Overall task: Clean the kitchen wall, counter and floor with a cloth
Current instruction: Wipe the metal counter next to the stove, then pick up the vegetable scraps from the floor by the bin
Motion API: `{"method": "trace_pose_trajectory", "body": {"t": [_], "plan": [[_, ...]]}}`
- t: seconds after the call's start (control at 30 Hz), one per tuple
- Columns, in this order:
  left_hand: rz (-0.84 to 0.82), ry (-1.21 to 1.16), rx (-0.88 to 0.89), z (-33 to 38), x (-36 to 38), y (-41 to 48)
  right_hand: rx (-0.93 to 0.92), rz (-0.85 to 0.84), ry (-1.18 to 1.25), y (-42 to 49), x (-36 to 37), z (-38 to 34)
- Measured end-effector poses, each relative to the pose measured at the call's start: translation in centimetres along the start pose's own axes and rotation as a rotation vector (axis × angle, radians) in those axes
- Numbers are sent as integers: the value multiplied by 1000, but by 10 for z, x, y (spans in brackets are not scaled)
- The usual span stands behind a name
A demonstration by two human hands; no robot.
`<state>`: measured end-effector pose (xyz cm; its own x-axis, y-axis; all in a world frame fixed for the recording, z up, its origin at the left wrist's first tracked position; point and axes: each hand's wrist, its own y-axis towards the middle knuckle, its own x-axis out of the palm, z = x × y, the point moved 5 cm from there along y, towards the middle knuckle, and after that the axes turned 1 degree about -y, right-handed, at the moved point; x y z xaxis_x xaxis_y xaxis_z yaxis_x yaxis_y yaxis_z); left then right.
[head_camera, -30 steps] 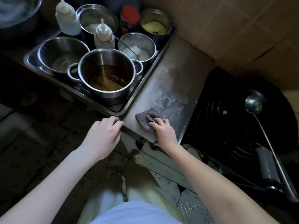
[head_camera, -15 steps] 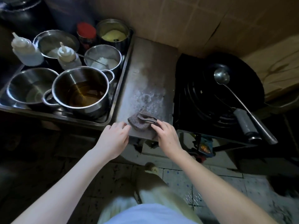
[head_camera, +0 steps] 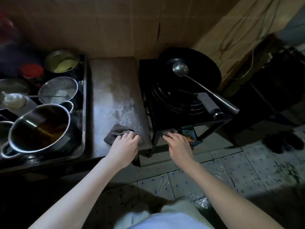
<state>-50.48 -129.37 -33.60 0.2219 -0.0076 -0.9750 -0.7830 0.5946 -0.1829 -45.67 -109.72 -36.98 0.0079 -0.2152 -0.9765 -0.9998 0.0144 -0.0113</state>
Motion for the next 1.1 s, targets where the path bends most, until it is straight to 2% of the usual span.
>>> {"method": "trace_pose_trajectory", "body": {"t": [0.4, 0.7, 1.1], "plan": [[-82, 101, 314, 143, -7, 65, 352, 45, 44, -88, -32, 137], [-127, 181, 562, 289, -7, 100, 583, 132, -40, -177, -69, 234], [-119, 296, 848, 461, -16, 141, 932, 211, 49, -274, -80, 333]]}}
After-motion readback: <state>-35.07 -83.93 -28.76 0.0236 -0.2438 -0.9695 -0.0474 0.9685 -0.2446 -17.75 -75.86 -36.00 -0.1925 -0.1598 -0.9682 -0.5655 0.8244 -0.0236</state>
